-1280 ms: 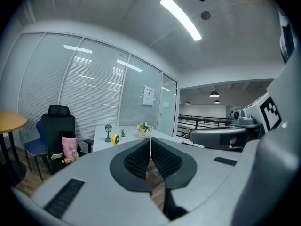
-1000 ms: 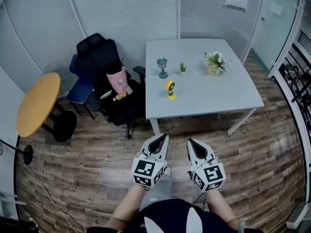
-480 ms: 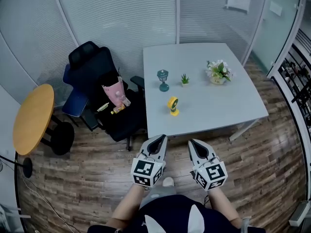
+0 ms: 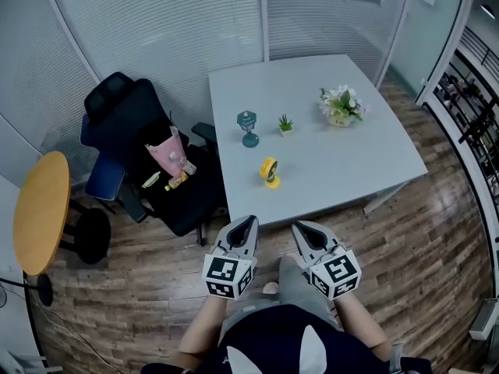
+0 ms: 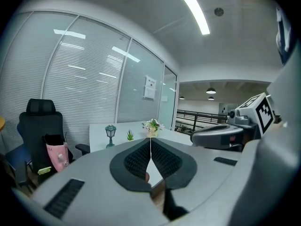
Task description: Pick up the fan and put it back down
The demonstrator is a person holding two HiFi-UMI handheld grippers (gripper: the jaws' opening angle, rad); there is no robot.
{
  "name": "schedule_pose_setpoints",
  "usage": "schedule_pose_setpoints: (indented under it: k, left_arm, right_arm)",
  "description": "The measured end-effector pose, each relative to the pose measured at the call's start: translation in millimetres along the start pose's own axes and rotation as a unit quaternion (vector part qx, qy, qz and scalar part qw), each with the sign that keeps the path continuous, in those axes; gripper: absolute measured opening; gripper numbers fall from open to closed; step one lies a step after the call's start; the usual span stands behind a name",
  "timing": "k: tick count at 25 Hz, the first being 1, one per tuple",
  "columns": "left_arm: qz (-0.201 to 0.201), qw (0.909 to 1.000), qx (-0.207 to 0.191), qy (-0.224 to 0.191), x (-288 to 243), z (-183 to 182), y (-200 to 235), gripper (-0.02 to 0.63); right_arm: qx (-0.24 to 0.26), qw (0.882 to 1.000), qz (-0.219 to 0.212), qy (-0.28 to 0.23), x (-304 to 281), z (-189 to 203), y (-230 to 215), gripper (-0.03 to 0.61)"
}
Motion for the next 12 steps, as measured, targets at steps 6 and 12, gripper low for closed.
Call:
schedule_pose_setpoints:
  k: [6, 12]
  left_arm:
    - [-0.003, 1.0000, -0.005, 0.000, -17.2, -5.7, 15.7, 0.021]
    - [-0.031, 0.9995, 0.002, -0.001, -40.3, -14.3, 44.7, 0.021]
  right_arm:
    - [-0.005, 1.000, -0.017, 0.017, -28.6, 2.1, -22.1, 0.063]
    - [-0.002, 0.998, -0.047, 0.042, -64.8, 0.5, -49.0, 0.207]
Point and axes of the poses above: the fingertips, and each gripper's own axes: x backward along the fingers, y to its left, z out of its underside, the point moved 9 cm from there along x, backward along the fingers, and after that the axes turned 4 degrees about -z, right-handed, at the moved point
